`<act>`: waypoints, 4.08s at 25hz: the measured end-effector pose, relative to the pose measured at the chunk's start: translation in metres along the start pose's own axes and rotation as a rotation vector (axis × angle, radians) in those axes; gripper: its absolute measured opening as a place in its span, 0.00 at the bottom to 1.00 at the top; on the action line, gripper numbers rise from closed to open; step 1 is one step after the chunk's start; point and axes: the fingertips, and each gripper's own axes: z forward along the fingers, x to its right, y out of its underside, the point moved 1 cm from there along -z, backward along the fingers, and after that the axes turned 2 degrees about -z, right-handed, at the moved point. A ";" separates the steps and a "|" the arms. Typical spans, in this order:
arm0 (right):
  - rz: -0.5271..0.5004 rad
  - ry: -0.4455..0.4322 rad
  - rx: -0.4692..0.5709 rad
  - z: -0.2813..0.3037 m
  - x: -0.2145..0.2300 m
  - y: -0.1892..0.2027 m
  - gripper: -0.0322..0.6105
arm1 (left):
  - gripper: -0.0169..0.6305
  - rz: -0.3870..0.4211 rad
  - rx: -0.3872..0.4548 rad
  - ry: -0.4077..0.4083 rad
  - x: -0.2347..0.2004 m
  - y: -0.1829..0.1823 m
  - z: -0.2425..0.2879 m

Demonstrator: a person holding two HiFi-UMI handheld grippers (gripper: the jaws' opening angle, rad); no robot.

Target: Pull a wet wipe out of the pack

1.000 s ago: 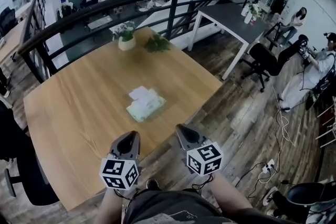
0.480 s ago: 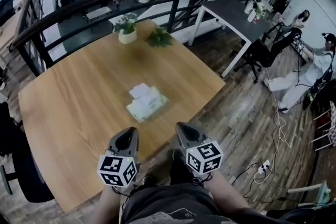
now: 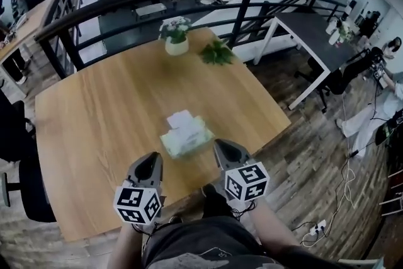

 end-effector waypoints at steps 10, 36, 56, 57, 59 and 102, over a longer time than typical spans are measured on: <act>-0.049 -0.174 -0.032 0.067 0.051 -0.016 0.09 | 0.08 -0.046 0.008 -0.123 0.007 0.003 0.056; -0.169 -0.579 -0.193 0.121 0.061 0.018 0.09 | 0.32 -0.046 -0.184 -0.376 0.026 0.064 0.137; -0.179 -0.655 -0.253 0.124 0.061 0.033 0.09 | 0.09 -0.109 -0.170 -0.504 0.010 0.059 0.142; -0.180 -0.672 -0.250 0.124 0.059 0.032 0.09 | 0.08 -0.116 -0.168 -0.509 0.008 0.059 0.141; -0.184 -0.698 -0.245 0.124 0.055 0.030 0.09 | 0.06 -0.130 -0.166 -0.513 0.005 0.059 0.139; -0.375 -0.722 -0.377 0.141 0.042 0.059 0.10 | 0.05 -0.145 -0.217 -0.480 -0.007 0.065 0.133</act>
